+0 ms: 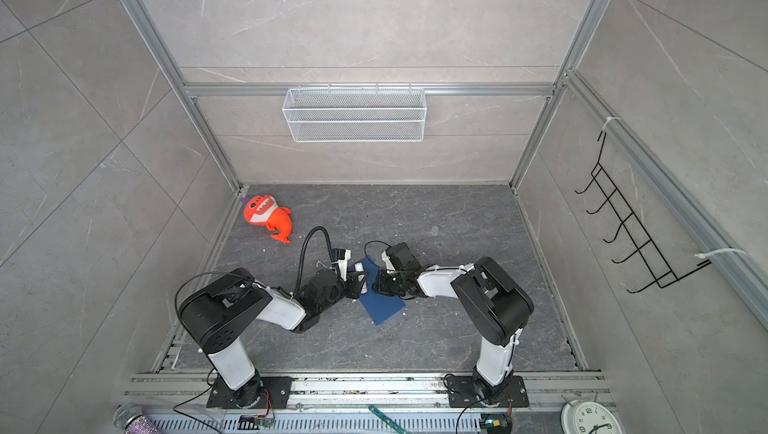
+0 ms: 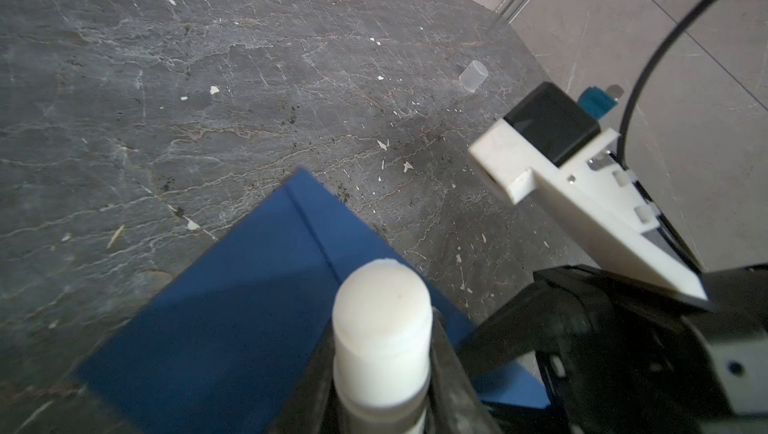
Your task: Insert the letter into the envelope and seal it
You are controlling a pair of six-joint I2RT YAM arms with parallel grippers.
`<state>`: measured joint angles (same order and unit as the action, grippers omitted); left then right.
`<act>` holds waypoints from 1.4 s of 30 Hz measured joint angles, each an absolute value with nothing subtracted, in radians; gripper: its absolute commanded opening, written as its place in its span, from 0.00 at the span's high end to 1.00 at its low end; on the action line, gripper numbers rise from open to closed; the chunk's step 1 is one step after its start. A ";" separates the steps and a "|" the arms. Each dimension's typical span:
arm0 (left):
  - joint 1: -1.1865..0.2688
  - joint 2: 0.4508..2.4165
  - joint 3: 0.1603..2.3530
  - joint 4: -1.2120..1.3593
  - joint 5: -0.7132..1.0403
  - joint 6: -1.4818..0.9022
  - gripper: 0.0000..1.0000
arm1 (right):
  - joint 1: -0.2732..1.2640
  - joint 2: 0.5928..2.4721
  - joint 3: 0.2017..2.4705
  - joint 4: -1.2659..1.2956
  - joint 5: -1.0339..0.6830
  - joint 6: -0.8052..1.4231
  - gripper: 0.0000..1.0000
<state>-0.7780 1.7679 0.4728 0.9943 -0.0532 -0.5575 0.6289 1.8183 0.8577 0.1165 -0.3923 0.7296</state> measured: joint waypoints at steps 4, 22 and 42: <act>-0.778 1.768 0.473 0.994 -0.052 -0.558 1.00 | 0.607 1.860 0.920 0.089 -0.394 0.718 1.00; -0.778 1.725 0.477 0.921 -0.051 -0.543 1.00 | 0.570 1.736 0.979 -0.046 -0.351 0.666 0.73; -0.762 1.142 0.462 0.468 -0.135 -0.408 1.00 | 0.506 1.816 1.254 -0.414 -0.167 0.372 0.11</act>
